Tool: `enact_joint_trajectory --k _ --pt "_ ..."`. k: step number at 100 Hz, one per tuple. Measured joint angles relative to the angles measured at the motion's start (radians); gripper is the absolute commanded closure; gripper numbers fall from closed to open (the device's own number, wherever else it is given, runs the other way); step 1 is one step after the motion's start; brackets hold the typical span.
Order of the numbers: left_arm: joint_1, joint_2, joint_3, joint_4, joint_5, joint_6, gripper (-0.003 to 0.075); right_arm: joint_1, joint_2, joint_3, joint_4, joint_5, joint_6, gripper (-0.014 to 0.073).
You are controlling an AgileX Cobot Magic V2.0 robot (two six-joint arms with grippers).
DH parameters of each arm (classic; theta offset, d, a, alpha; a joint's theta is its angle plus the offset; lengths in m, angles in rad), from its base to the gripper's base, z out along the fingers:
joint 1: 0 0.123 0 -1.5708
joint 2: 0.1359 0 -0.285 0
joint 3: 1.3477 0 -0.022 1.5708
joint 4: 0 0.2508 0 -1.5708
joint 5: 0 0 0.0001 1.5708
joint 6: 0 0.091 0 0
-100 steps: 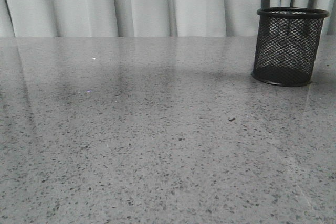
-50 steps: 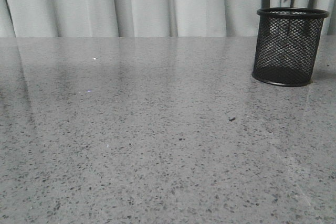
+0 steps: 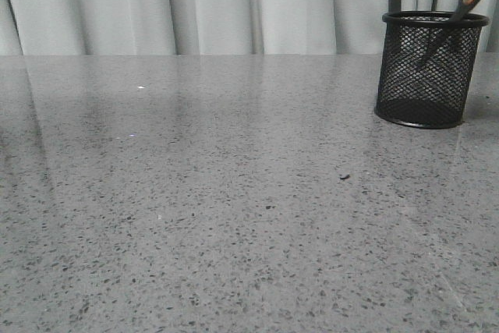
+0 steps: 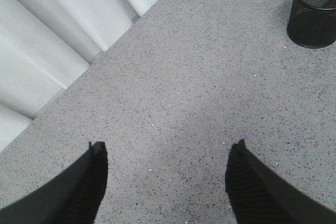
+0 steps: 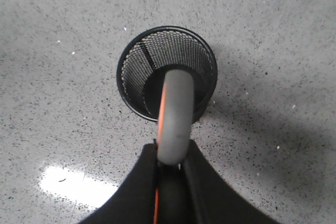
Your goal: Put scissors into bucket
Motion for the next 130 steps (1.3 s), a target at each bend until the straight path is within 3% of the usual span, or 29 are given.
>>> enact_joint_trajectory --k 28,57,75,87,95,104,119,130 --pt "0.0 0.0 0.0 0.0 0.0 0.0 0.0283 0.0 0.062 -0.006 -0.002 -0.012 0.0 0.0622" --pt "0.0 0.0 0.0 0.0 0.001 0.0 0.0283 0.0 0.094 -0.064 -0.004 -0.012 -0.004 0.0275" --pt "0.0 0.0 0.0 0.0 0.001 0.0 0.029 0.0 0.094 -0.142 -0.049 0.008 -0.006 0.0267" --pt "0.0 0.0 0.0 0.002 0.001 0.0 0.0399 0.0 0.074 -0.19 -0.056 0.014 -0.006 0.0267" --pt "0.0 0.0 0.0 0.002 0.001 0.0 0.0547 0.0 0.037 -0.2 -0.056 0.006 -0.006 0.0298" --pt "0.0 0.0 0.0 0.002 0.001 0.0 0.0742 0.0 -0.012 -0.192 -0.037 -0.023 -0.006 0.0412" --pt "0.0 0.0 0.0 0.0 -0.014 -0.009 0.0741 0.0 -0.137 -0.054 0.027 -0.162 -0.006 0.0671" --pt "0.0 -0.012 0.041 -0.011 -0.067 -0.02 0.0741 0.0 -0.248 0.124 0.058 -0.35 -0.006 0.0665"
